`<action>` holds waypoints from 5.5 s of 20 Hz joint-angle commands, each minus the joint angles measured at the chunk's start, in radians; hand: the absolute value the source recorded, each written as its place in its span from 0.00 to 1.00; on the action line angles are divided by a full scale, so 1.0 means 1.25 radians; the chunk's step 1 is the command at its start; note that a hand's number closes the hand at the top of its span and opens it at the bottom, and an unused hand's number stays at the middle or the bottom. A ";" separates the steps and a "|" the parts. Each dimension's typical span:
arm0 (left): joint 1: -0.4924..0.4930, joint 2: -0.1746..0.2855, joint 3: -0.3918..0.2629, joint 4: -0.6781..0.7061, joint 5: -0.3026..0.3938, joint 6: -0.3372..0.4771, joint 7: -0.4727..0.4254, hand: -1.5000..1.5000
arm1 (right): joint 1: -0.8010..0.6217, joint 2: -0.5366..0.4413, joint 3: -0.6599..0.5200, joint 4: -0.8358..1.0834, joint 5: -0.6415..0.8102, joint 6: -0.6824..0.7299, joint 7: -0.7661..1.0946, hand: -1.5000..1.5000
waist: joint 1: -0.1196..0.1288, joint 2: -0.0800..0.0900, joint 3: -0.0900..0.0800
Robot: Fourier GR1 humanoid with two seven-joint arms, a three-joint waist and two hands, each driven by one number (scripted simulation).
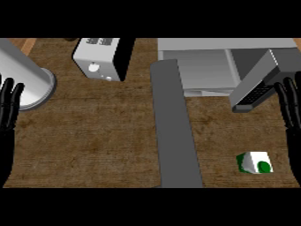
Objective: Pick up the milk, place it into the microwave and close the microwave
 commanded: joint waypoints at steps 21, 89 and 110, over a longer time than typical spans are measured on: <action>0.268 -0.080 -0.037 -0.077 0.119 -0.060 -0.048 0.00 | 0.419 -0.032 0.068 -0.197 -0.233 0.306 -0.084 0.00 | 0.009 -0.013 -0.019; 0.418 -0.091 -0.012 -0.170 0.162 -0.166 -0.101 0.00 | -0.129 -0.178 -0.203 1.251 0.096 0.382 -0.840 0.00 | 0.020 -0.008 -0.016; 0.440 -0.090 0.013 -0.147 0.193 -0.198 -0.104 0.00 | -0.088 -0.074 -0.129 1.015 -0.026 0.302 -0.825 1.00 | 0.013 -0.012 -0.018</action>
